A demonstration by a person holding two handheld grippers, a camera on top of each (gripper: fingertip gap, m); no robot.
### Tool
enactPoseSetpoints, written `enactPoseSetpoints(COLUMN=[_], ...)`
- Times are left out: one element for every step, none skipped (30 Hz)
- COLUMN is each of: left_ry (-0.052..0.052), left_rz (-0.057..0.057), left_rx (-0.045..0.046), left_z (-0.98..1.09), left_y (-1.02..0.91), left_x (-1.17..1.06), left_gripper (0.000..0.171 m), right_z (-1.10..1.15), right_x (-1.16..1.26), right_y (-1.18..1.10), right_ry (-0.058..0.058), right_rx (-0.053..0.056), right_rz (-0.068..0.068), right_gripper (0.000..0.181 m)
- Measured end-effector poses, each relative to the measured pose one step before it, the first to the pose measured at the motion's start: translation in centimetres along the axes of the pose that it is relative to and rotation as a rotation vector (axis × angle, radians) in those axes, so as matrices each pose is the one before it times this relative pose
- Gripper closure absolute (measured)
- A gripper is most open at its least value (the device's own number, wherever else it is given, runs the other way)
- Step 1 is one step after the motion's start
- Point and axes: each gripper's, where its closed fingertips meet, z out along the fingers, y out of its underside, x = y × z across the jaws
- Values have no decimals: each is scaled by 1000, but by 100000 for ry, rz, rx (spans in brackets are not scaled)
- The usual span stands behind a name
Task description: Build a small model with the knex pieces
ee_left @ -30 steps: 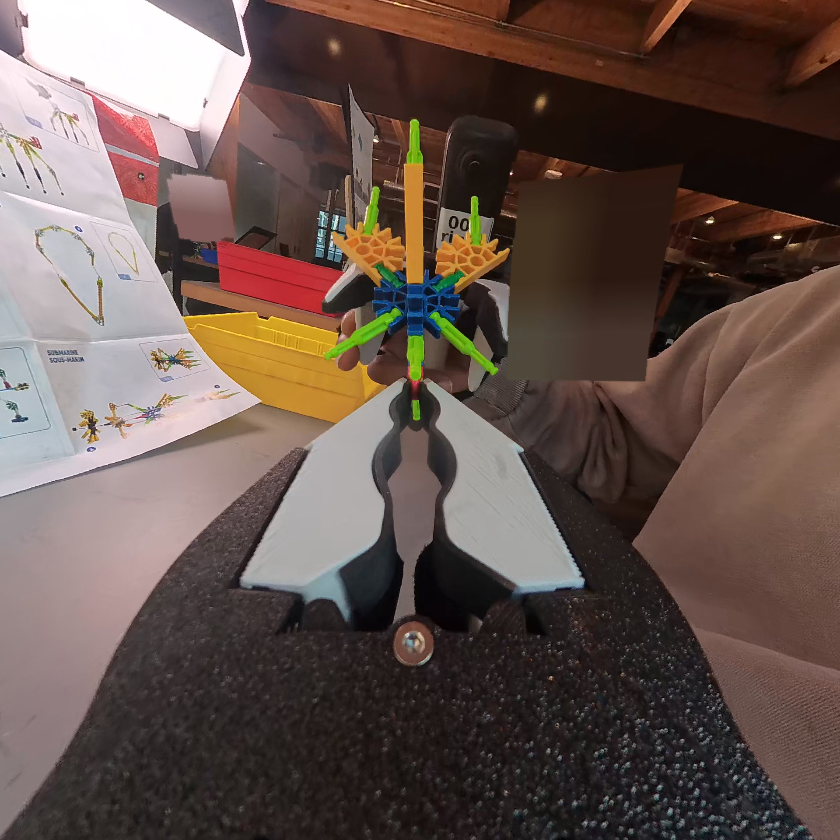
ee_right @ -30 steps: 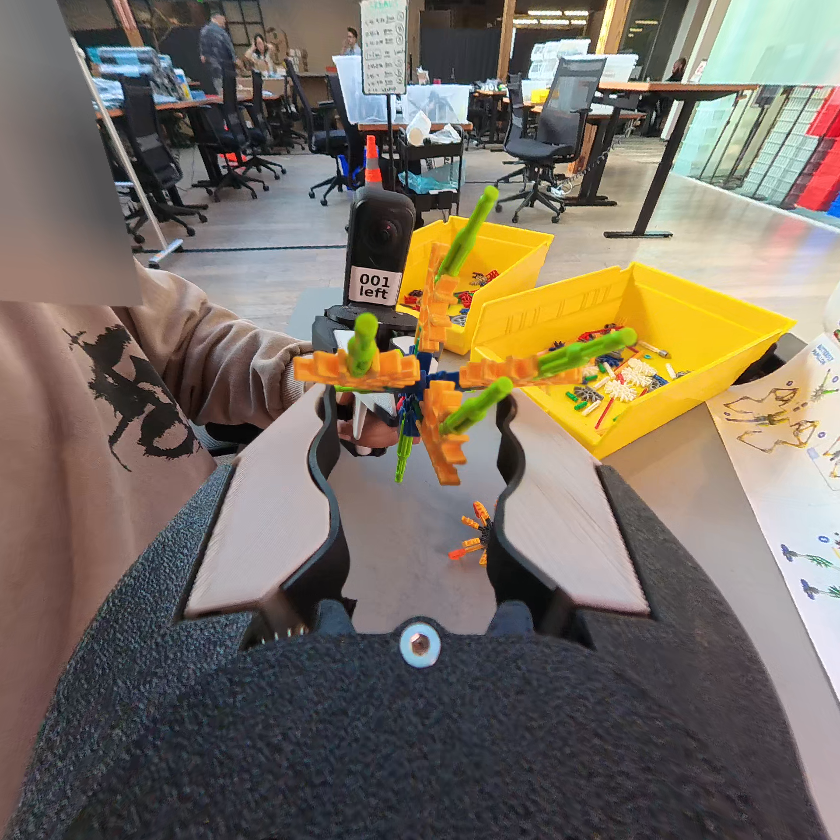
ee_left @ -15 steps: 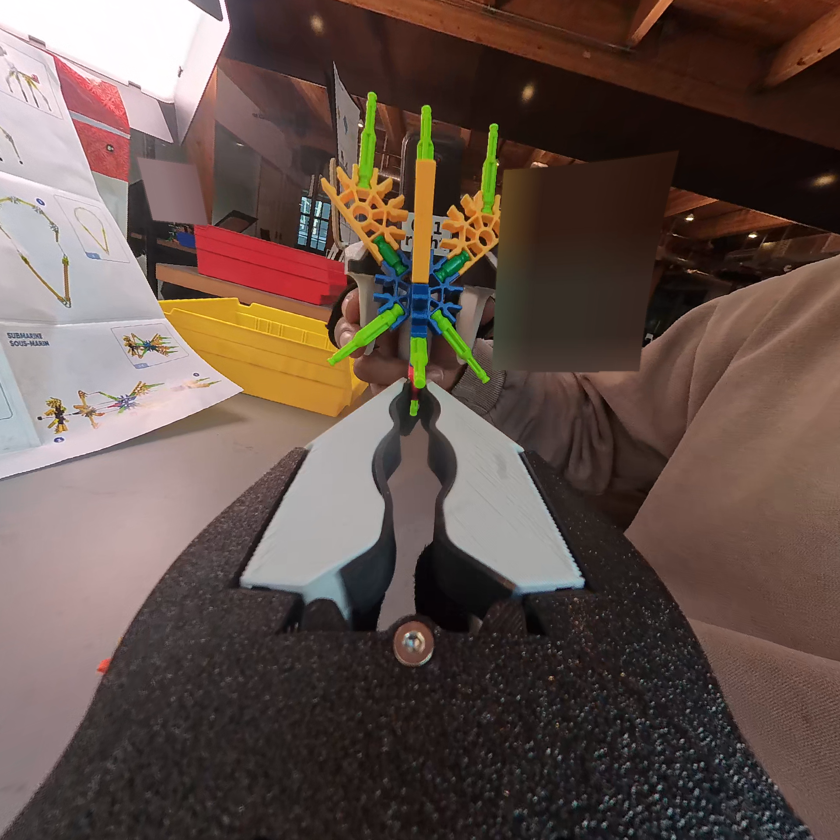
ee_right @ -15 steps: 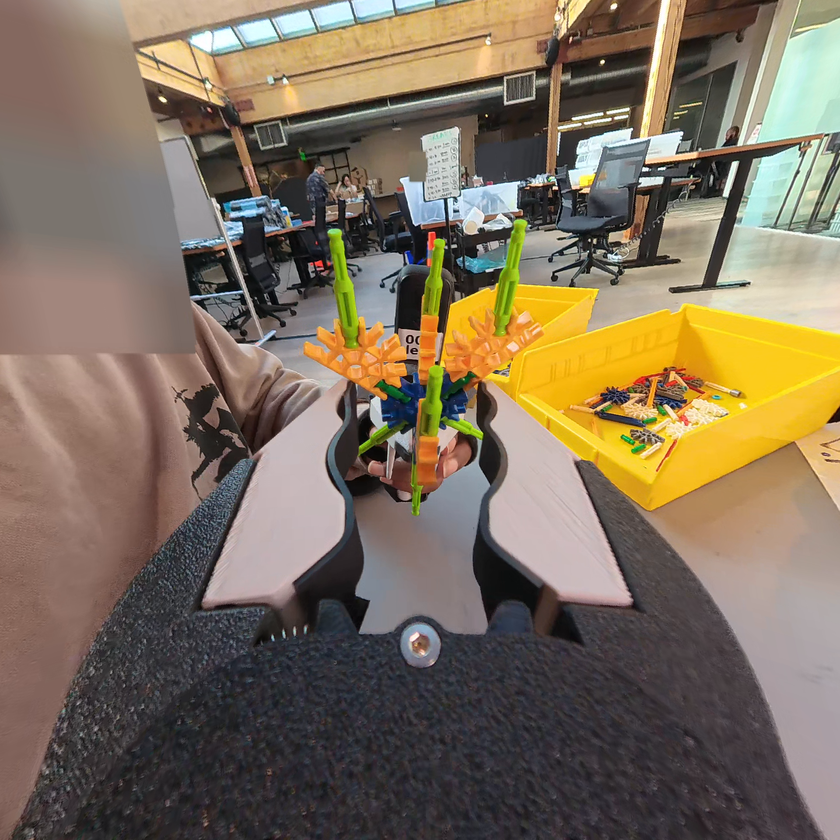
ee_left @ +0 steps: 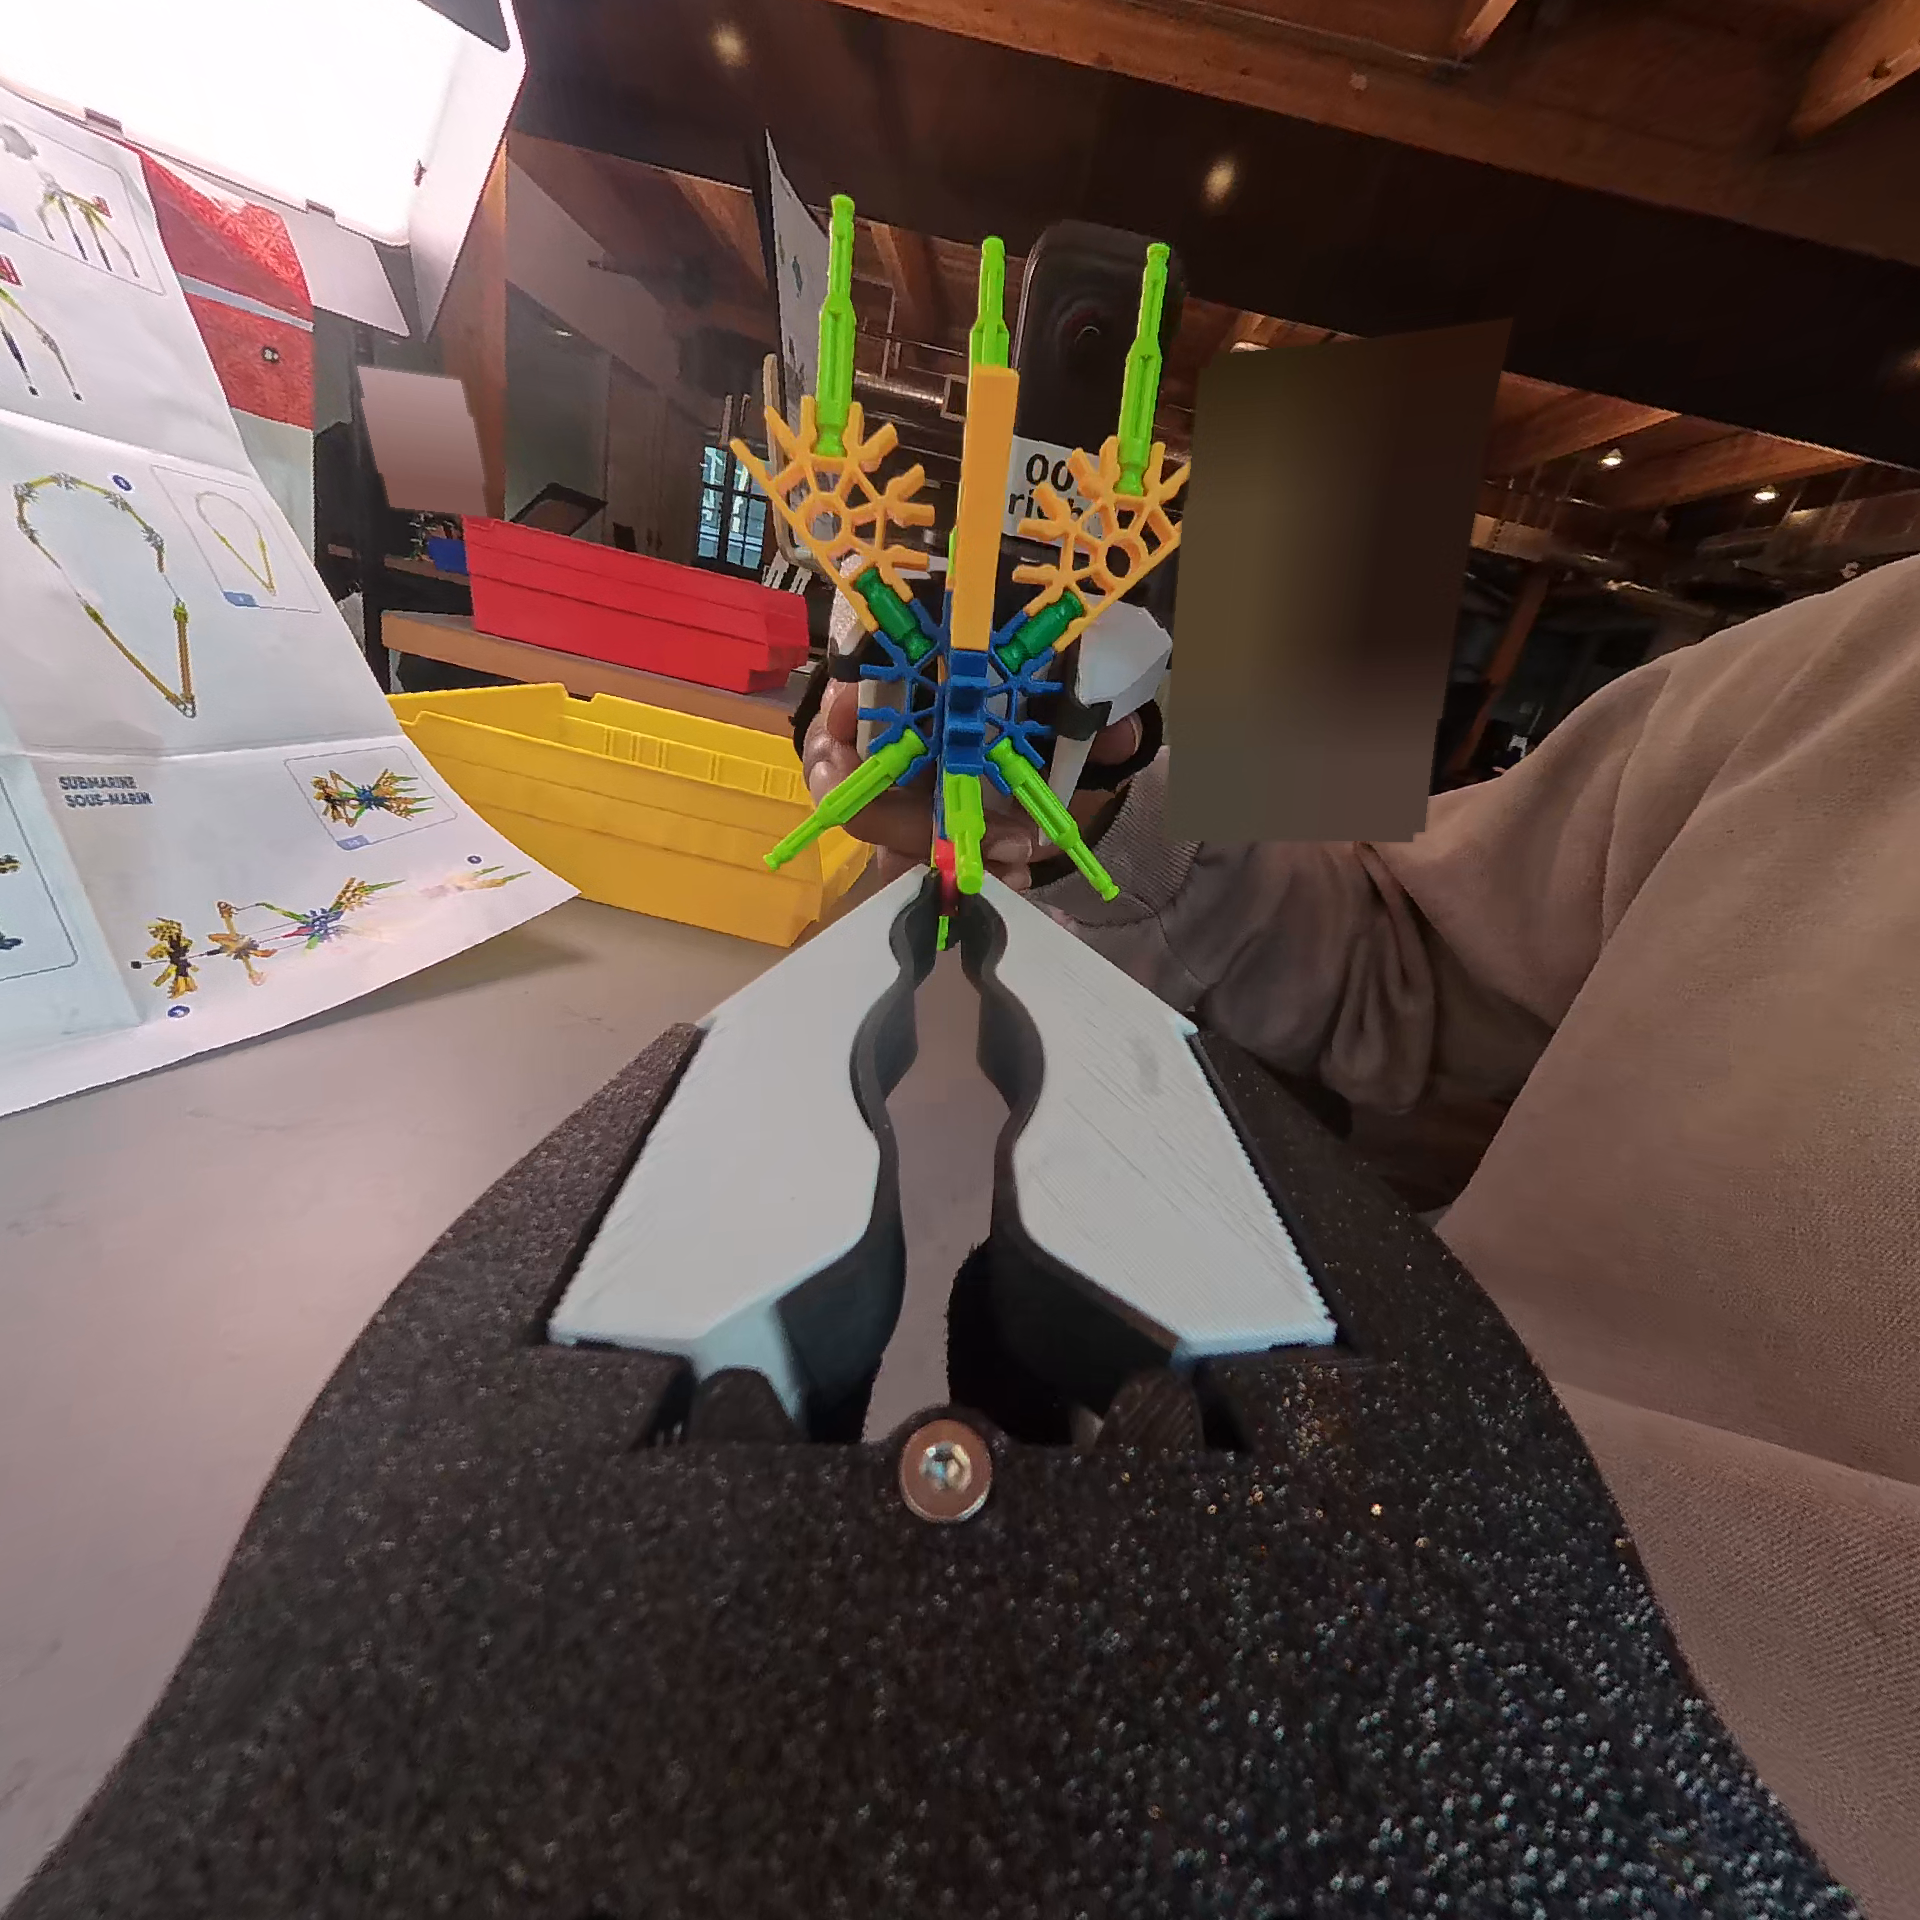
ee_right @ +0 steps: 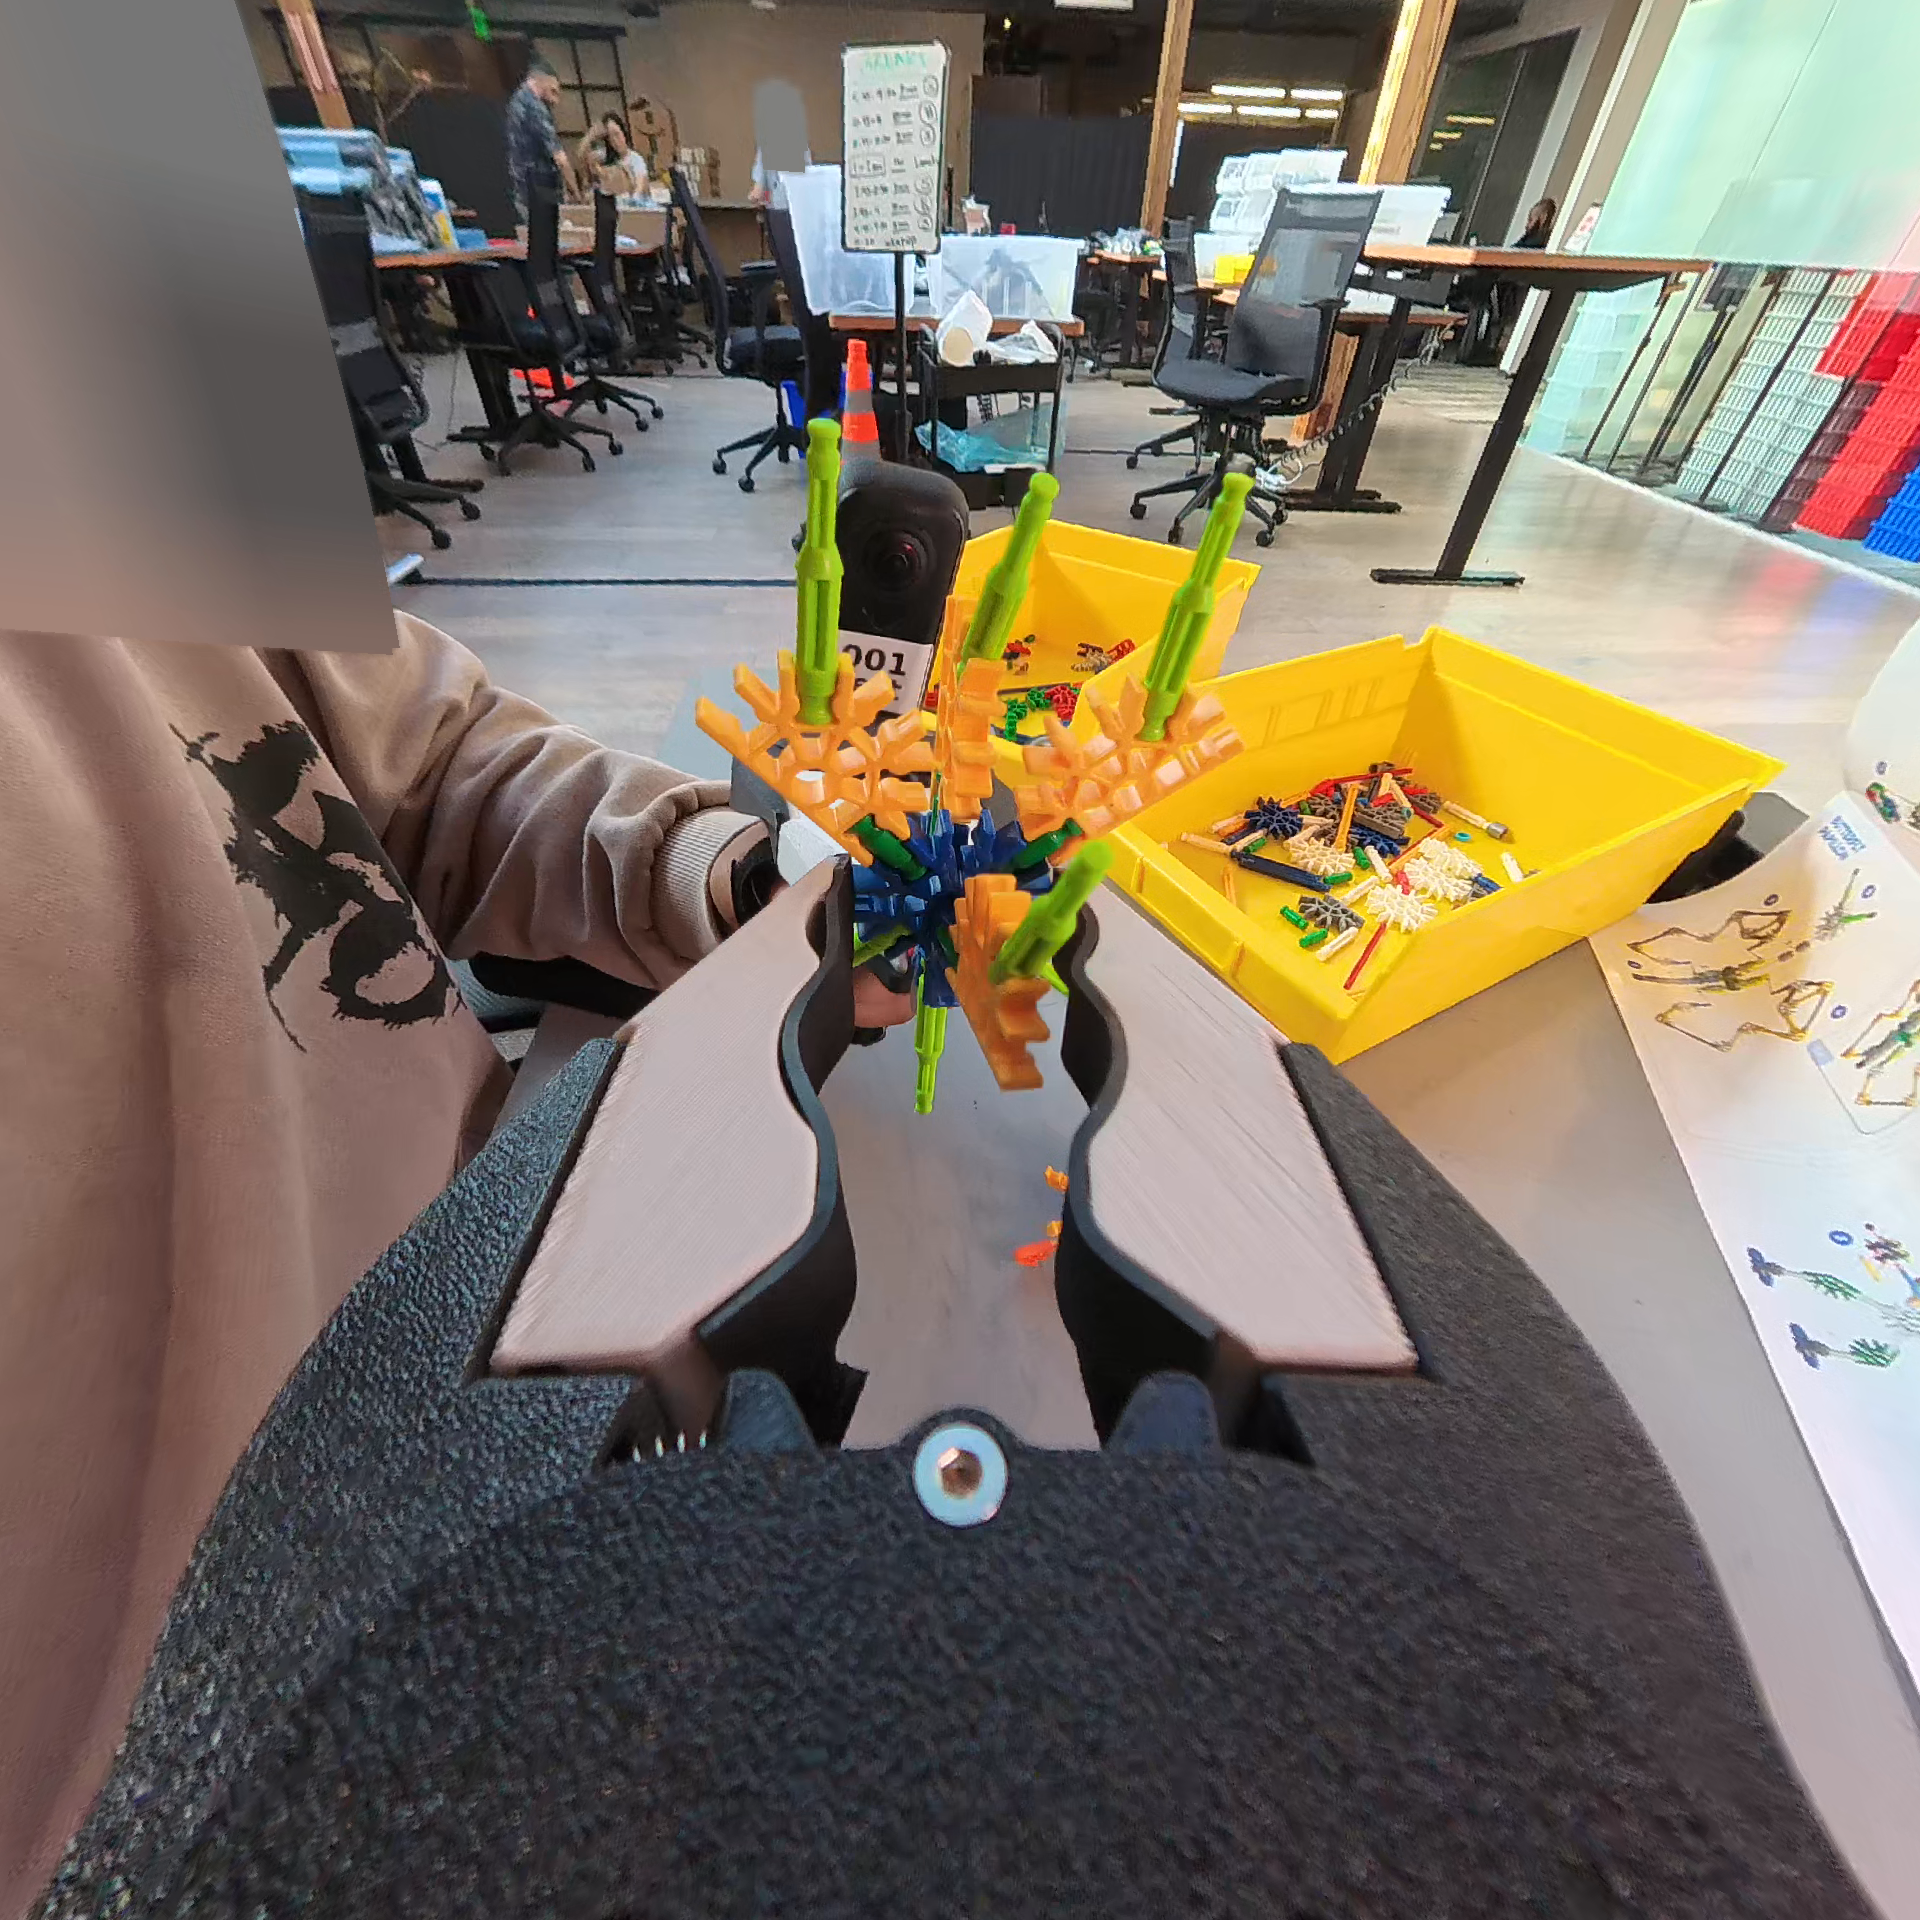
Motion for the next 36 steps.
enactPoseSetpoints(left_ry=[85,26,453,649,670,480,121,-119,208,379,48,-15,70,-88,-1,127,-45,29,312,229,-194,-430,-71,194,213,5,-116,-82,-112,-136,-111,-116,-134,-312,-339,-439], left_rz=[38,-98,-368,-421,-520,-679,-83,552,274,-106,160,326,399,607,661,784,972,773,348,373,750,808,461,32,-50,163,213,-14,-160,-62,-12,76,437,739,739,493], left_rx=[308,250,47,389,874,554,99,24,55,-80,-301,-727,-1015,-869,-1002,-1158,-1019,-970,-754,-634,-714,-634,-216,105,26,-246,-305,-111,48,-160,-233,-470,-1090,-1463,-1409,-1491], left_z=[-7,3,10,7,-10,-48,-74,-71,-36,-3,22,46,64,73,88,100,103,105,83,76,43,33,-3,-8,0,14,26,9,0,-11,-11,5,25,71,85,88], left_y=[-37,-14,32,-38,-145,-145,-72,-74,-80,-39,31,116,157,150,184,212,192,192,142,110,113,77,14,-53,-22,24,45,0,-19,9,22,49,122,188,182,217], left_x=[17,-22,21,75,100,50,-7,-13,56,68,38,28,52,34,52,81,62,86,97,78,35,-6,41,55,45,26,11,9,-16,-35,-22,-25,9,15,38,11], left_gripper=[169,169,169,169,169,169,169,169,169,169,169,169,169,169,169,169,169,169,169,169,169,169,169,169,169,169,169,169,169,169,169,169,169,169,169,169], right_z=[-99,-57,-21,26,93,106,-35,-217,-370,-485,-566,-620,-655,-670,-600,-470,-256,-37,169,418,629,724,684,627,508,358,206,47,-12,39,64,83,78,61,64,109], right_x=[-37,29,-41,-147,-304,-243,-78,-85,-59,119,240,246,343,410,316,155,-76,-59,-60,-256,-226,-186,-260,-292,-235,-114,-9,75,129,76,-40,-50,-13,-15,10,34], right_y=[29,58,48,32,232,478,244,-91,-336,-375,-294,-257,-321,-379,-402,-365,-118,122,307,641,798,728,624,464,335,178,64,-44,24,256,268,178,53,-108,-163,-93], right_ry=[-245,173,124,-109,-1113,-697,115,-540,-1222,-774,-320,-328,286,647,-140,-1430,-2812,-2386,-1923,-2787,-2158,-1143,-1174,-1261,-712,100,452,910,1074,963,384,365,274,101,173,343], right_rx=[-1461,-1665,-1694,-1386,-2974,-4913,-3659,-1699,-546,-717,-1574,-1817,-1354,-988,-1055,-1376,-2837,-4037,-4471,-5600,-5900,-5041,-4120,-3070,-2052,-1091,-556,-102,-666,-2355,-2414,-1943,-1307,-245,171,-112], right_rz=[-488,-365,-1045,-1542,-2093,-2502,-2643,-1851,-325,563,511,99,-165,-134,456,1261,1907,1689,1036,1454,1324,54,-110,149,-597,-797,-348,-286,-289,-825,-1666,-1376,-662,-328,-8,-118], right_gripper=[145,145,145,143,133,122,117,115,114,114,112,109,107,106,105,104,100,96,95,94,93,94,97,101,101,99,98,99,103,106,111,115,119,126,135,142])
